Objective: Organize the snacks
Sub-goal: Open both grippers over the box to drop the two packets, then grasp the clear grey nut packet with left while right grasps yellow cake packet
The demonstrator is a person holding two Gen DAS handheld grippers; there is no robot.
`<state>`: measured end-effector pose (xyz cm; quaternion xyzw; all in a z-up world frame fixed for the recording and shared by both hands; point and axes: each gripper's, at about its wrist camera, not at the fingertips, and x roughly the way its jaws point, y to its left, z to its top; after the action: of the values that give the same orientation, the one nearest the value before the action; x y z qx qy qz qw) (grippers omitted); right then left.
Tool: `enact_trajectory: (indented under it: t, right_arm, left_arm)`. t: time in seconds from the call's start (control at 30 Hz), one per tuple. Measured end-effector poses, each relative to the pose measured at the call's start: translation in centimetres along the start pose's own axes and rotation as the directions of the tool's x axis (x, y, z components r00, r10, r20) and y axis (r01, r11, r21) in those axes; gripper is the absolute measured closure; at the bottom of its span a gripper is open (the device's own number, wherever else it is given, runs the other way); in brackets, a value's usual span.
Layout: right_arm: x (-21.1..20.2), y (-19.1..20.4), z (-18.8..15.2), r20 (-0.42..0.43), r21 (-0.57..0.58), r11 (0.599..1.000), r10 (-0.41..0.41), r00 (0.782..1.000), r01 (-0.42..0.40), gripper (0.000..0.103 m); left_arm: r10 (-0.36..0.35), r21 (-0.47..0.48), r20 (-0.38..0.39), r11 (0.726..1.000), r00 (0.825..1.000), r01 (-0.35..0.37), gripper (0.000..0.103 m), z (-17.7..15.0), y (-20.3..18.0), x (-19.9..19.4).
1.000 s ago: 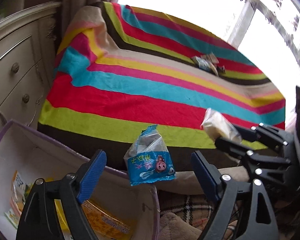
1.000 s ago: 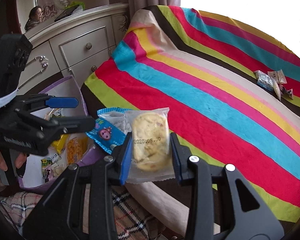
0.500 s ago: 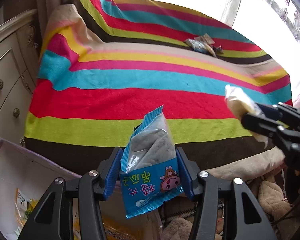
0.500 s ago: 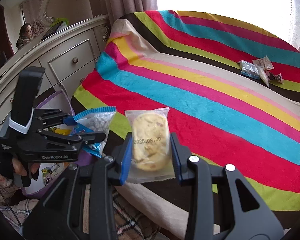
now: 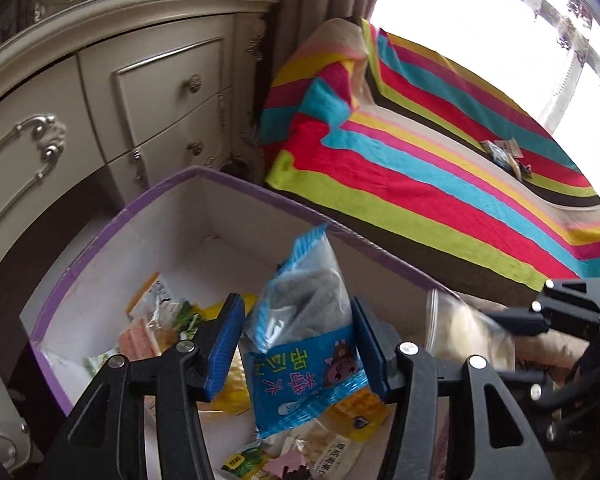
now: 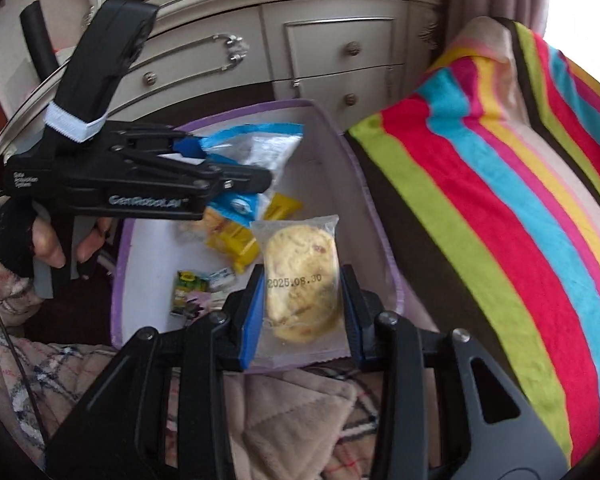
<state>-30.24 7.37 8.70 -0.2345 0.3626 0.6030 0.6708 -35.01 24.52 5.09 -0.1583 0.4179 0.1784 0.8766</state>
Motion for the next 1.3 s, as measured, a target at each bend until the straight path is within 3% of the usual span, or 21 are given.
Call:
enact_trajectory:
  t: [0.07, 0.13, 0.23, 0.33, 0.43, 0.53, 0.67, 0.77, 0.8, 0.87, 0.97, 1.03, 1.1, 1.3]
  right_arm:
    - [0.8, 1.2, 0.4, -0.008, -0.031, 0.998, 0.054, 0.999, -0.054, 0.057]
    - [0.9, 1.5, 0.5, 0.009, -0.037, 0.999, 0.033, 0.999, -0.033, 0.049]
    - [-0.8, -1.0, -0.1, 0.069, 0.043, 0.999, -0.021, 0.997, 0.018, 0.048]
    - [-3.1, -5.7, -1.8, 0.112, 0.188, 0.973, -0.16, 0.981, 0.137, 0.047]
    - [-5.4, -11.8, -4.5, 0.095, 0.376, 0.892, -0.308, 0.947, 0.252, 0.045]
    - [-7.8, -17.9, -7.7, 0.041, 0.534, 0.777, -0.417, 0.908, 0.333, 0.043]
    - [-10.5, -25.2, -12.1, -0.04, 0.624, 0.654, -0.52, 0.853, 0.428, 0.035]
    - [-12.1, -31.3, -15.6, -0.111, 0.692, 0.545, -0.568, 0.816, 0.473, 0.035]
    - [-12.5, -33.5, -16.4, -0.12, 0.723, 0.514, -0.565, 0.817, 0.461, 0.035]
    - [-13.6, -37.7, -17.8, -0.115, 0.792, 0.451, -0.551, 0.826, 0.411, 0.035]
    - [-14.0, -43.1, -18.1, -0.077, 0.855, 0.398, -0.535, 0.841, 0.332, 0.035]
    - [-13.4, -45.6, -17.3, -0.06, 0.864, 0.398, -0.527, 0.848, 0.309, 0.035]
    - [-12.7, -48.2, -16.4, -0.051, 0.859, 0.409, -0.529, 0.847, 0.307, 0.034]
    - [-11.0, -54.6, -13.0, 0.002, 0.865, 0.43, -0.516, 0.857, 0.257, 0.032]
  left_arm:
    - [0.067, -0.031, 0.014, 0.997, 0.998, -0.067, 0.042, 0.2, 0.5, -0.2]
    - [0.098, -0.043, 0.045, 0.994, 0.994, -0.096, 0.033, 0.5, 0.5, -0.8]
    - [0.058, -0.03, 0.102, 0.998, 0.993, -0.055, 0.023, 2.1, -1.2, -1.3]
    - [-0.014, 0.005, 0.139, 1.0, 0.99, 0.013, 0.019, 3.9, -4.7, -0.5]
    - [-0.082, 0.052, 0.126, 0.996, 0.989, 0.076, 0.015, 5.7, -9.9, 2.1]
    - [-0.166, 0.142, 0.054, 0.977, 0.985, 0.157, 0.015, 7.8, -16.4, 6.5]
    - [-0.162, 0.266, -0.092, 0.947, 0.982, 0.181, 0.015, 10.1, -25.4, 13.4]
    - [-0.173, 0.296, -0.14, 0.932, 0.975, 0.208, 0.015, 11.6, -30.4, 17.7]
    - [-0.192, 0.306, -0.146, 0.924, 0.97, 0.229, 0.015, 12.1, -31.8, 18.8]
    - [-0.18, 0.342, -0.099, 0.917, 0.979, 0.203, 0.015, 12.6, -34.1, 19.7]
    - [-0.16, 0.378, -0.074, 0.909, 0.984, 0.176, 0.015, 13.7, -36.0, 21.3]
    - [-0.148, 0.392, -0.069, 0.905, 0.987, 0.163, 0.013, 14.0, -36.4, 21.8]
    - [-0.154, 0.406, -0.087, 0.897, 0.984, 0.176, 0.0, 13.8, -36.6, 22.0]
    - [-0.148, 0.417, -0.091, 0.892, 0.985, 0.173, 0.0, 13.3, -37.0, 22.4]
